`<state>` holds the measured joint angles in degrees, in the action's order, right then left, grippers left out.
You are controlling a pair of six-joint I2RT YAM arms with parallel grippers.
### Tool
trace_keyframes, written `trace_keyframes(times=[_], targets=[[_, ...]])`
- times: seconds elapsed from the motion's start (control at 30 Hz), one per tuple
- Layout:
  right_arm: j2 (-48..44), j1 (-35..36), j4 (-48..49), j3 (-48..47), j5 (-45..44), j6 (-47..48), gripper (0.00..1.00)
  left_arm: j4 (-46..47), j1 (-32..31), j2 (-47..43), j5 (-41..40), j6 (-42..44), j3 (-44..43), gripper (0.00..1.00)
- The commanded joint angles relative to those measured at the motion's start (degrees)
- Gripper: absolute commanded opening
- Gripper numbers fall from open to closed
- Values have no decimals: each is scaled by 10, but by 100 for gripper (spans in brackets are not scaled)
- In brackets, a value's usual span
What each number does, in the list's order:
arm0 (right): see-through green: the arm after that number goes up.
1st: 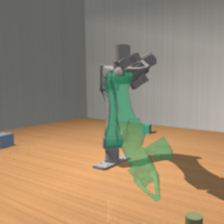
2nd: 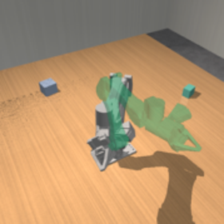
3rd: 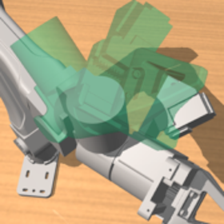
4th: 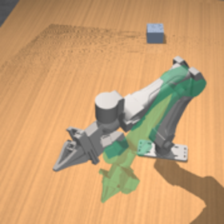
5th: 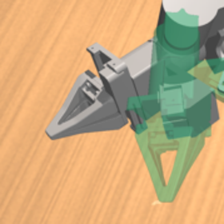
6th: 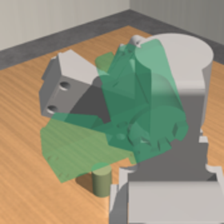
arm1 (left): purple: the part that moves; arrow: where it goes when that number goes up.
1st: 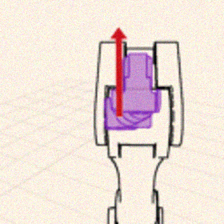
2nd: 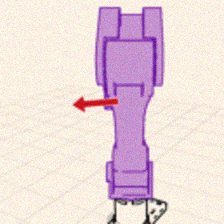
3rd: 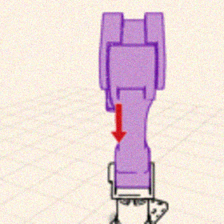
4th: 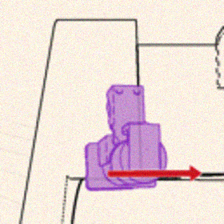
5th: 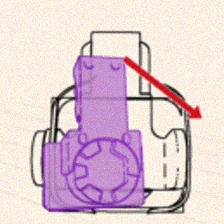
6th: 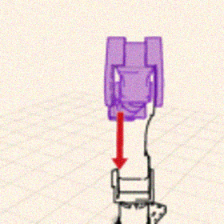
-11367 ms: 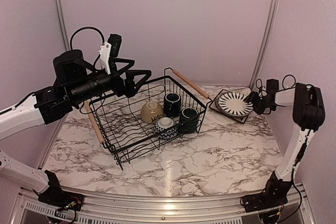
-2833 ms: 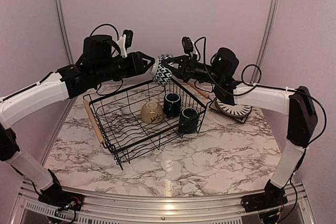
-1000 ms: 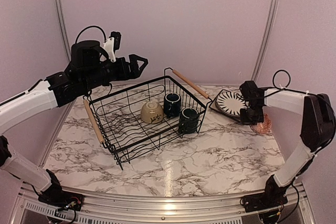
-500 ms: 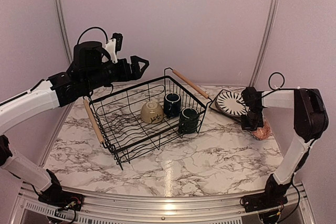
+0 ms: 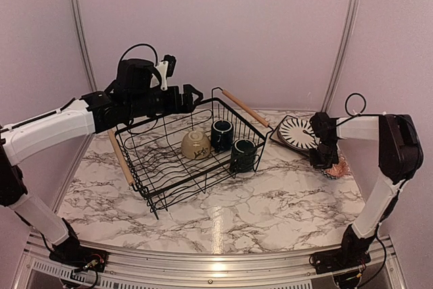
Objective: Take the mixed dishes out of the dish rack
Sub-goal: Place the bowl at the corner of the board, then grab the cup from the dish rack.
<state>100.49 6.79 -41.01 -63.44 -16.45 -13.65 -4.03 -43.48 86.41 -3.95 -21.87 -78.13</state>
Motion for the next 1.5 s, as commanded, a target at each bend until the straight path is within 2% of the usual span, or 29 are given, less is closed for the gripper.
trace_keyframes(times=[0.0, 0.13, 0.33, 0.47, 0.6, 0.77, 0.97, 1.1, 1.3, 1.47], targets=[[-25, 24, -9, 1, -1, -9, 22, -50, 3, 30, 8, 6, -29, 99], [-39, 30, -13, -5, -6, -15, 33, -89, 3, 64, -7, 16, -59, 99], [-82, 36, -31, -24, -23, -13, 59, -167, 3, 123, -44, 41, -105, 99], [-118, 36, -36, -35, -21, -5, 70, -162, 3, 143, -13, 41, -111, 98], [-150, 37, -34, -47, -7, 4, 73, -174, 2, 182, 15, 34, -135, 96], [-202, 37, -6, -51, 34, 16, 76, -282, 3, 263, -24, 58, -230, 97], [-245, 37, 20, -56, 65, 21, 79, -327, 4, 294, -74, 81, -262, 99], [-256, 38, 35, -63, 95, 20, 80, -345, 6, 318, -68, 87, -294, 98], [-256, 38, 43, -70, 118, 14, 79, -301, 6, 344, 51, 66, -325, 84], [-261, 38, 45, -68, 124, 9, 79, -296, 5, 388, 81, 51, -369, 70]])
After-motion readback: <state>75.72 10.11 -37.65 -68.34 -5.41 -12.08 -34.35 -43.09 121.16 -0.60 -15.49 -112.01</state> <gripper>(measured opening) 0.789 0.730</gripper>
